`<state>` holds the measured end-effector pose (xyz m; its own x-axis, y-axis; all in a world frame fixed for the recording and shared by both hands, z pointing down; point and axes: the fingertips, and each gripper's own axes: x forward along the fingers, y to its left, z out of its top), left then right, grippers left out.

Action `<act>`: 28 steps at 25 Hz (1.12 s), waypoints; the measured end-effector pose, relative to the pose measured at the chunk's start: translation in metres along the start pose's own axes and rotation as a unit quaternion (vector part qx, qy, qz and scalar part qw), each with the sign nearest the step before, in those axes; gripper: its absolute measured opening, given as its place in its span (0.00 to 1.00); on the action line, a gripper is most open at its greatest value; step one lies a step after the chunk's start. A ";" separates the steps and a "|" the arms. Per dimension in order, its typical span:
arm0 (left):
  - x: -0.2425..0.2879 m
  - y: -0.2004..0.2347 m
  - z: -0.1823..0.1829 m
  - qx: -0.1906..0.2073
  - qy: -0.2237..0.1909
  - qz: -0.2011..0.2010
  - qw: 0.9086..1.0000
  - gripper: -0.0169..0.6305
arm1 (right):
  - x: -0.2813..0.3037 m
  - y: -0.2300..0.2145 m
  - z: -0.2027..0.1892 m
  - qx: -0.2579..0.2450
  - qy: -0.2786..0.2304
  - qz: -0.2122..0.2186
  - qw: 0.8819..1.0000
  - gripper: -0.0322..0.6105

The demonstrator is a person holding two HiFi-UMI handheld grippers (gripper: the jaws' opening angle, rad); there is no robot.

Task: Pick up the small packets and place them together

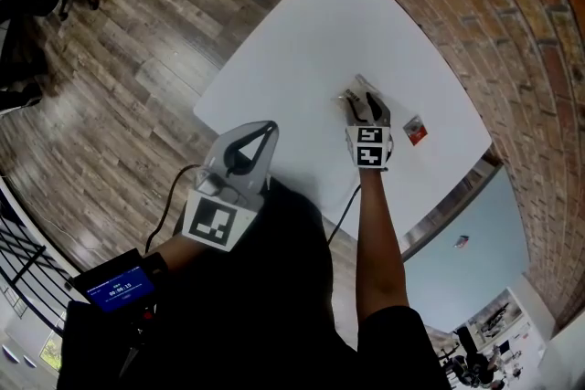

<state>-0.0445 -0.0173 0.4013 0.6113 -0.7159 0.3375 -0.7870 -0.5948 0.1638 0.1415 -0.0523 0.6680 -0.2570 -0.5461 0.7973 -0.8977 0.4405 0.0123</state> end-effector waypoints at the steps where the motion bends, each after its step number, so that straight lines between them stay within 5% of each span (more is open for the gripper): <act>1: -0.001 -0.001 0.001 -0.001 -0.001 -0.001 1.000 0.03 | -0.008 -0.003 0.003 0.004 -0.009 -0.005 1.000 0.38; 7: 0.002 -0.017 0.007 -0.006 -0.016 -0.012 1.000 0.03 | -0.071 -0.036 -0.008 0.048 -0.050 -0.049 0.996 0.37; 15: 0.014 -0.052 0.016 -0.002 -0.034 -0.050 0.998 0.03 | -0.121 -0.119 -0.100 0.139 -0.011 -0.106 0.985 0.33; 20: 0.017 -0.068 0.021 0.009 -0.045 -0.045 0.998 0.03 | -0.117 -0.153 -0.102 0.139 -0.020 -0.078 0.987 0.33; 28: 0.015 -0.089 0.013 0.014 -0.040 -0.026 0.999 0.03 | -0.082 -0.147 -0.098 -0.006 0.049 0.058 0.997 0.31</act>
<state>0.0358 0.0202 0.3792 0.6565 -0.7105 0.2535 -0.7524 -0.6410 0.1521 0.3296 -0.0026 0.6603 -0.3222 -0.4191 0.8489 -0.8596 0.5052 -0.0768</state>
